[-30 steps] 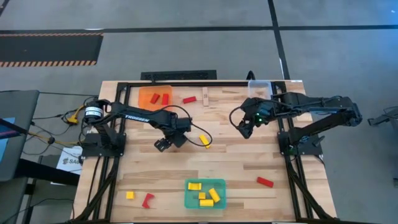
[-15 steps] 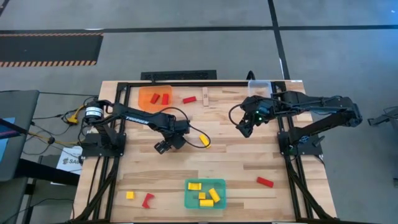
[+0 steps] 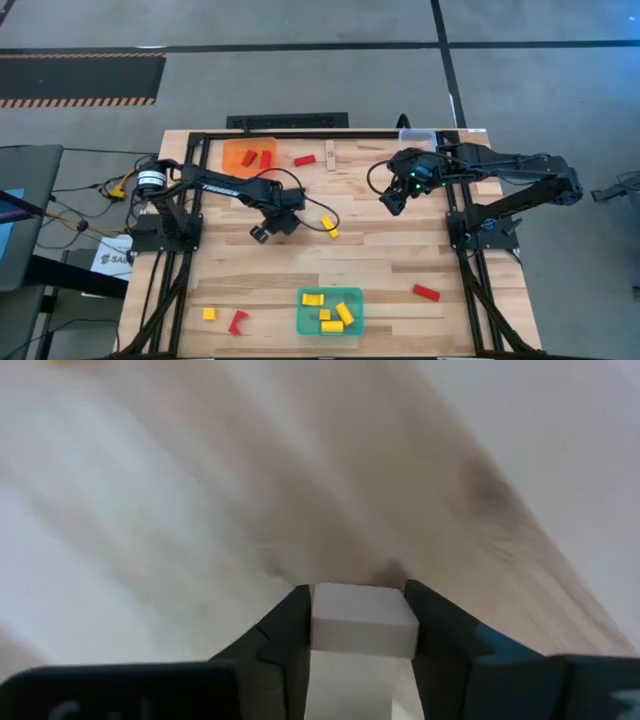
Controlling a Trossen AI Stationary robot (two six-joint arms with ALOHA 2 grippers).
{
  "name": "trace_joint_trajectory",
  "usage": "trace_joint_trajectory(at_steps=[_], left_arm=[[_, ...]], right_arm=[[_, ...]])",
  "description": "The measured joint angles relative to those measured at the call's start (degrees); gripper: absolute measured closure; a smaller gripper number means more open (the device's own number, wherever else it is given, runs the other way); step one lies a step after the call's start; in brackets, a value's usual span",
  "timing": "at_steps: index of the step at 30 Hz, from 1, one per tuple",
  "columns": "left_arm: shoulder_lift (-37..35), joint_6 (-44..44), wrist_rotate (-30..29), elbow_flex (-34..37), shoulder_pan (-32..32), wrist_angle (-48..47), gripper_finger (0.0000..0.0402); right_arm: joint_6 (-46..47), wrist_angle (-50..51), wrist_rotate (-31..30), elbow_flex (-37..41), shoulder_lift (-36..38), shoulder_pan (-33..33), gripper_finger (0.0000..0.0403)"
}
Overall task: Sort & place blocks by color
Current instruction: Put the brown block into the transparent bin
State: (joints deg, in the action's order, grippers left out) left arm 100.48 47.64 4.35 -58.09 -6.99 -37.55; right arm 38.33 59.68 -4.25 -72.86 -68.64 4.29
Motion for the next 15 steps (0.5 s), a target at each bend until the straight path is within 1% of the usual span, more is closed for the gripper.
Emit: trace_joint_trajectory(at_steps=[3, 5, 7, 9, 10, 12, 14, 15], left_arm=[[-0.4, -5.9, 0.5, -3.5, -0.9, 0.3, 0.0298], [-1.4, -9.3, 2.7, -6.8, -2.5, 1.2, 0.0298], [-2.4, -13.6, 6.3, -9.8, -4.8, 2.6, 0.0298], [-3.6, -19.7, 11.1, -12.0, -7.8, 6.5, 0.0298], [-4.3, -24.0, 14.1, -12.7, -9.5, 8.8, 0.0298], [-5.6, -36.1, 22.2, -13.1, -13.3, 17.8, 0.0298], [-6.4, -51.6, 29.8, -12.9, -16.6, 27.3, 0.0298], [-6.5, -60.1, 32.1, -12.9, -18.0, 32.8, 0.0298]], right_arm=[[0.0, 0.0, -0.2, 0.0, 0.6, 0.0, 0.0088], [-0.8, 0.0, -0.3, 0.0, 1.0, 0.0, 0.0088], [-2.5, 0.3, -0.3, 0.1, 1.9, 0.4, 0.0088], [-3.0, 0.9, -0.4, 0.0, 2.9, 0.9, 0.0088], [-3.7, 1.9, -0.7, 0.0, 3.4, 1.4, 0.0088], [-6.4, 2.4, -2.1, 0.0, 4.7, 2.0, 0.0088], [-11.8, 2.0, -4.0, 0.0, 5.9, 2.5, 0.0088], [-14.8, 1.3, -4.9, 0.0, 6.5, 2.7, 0.0088]])
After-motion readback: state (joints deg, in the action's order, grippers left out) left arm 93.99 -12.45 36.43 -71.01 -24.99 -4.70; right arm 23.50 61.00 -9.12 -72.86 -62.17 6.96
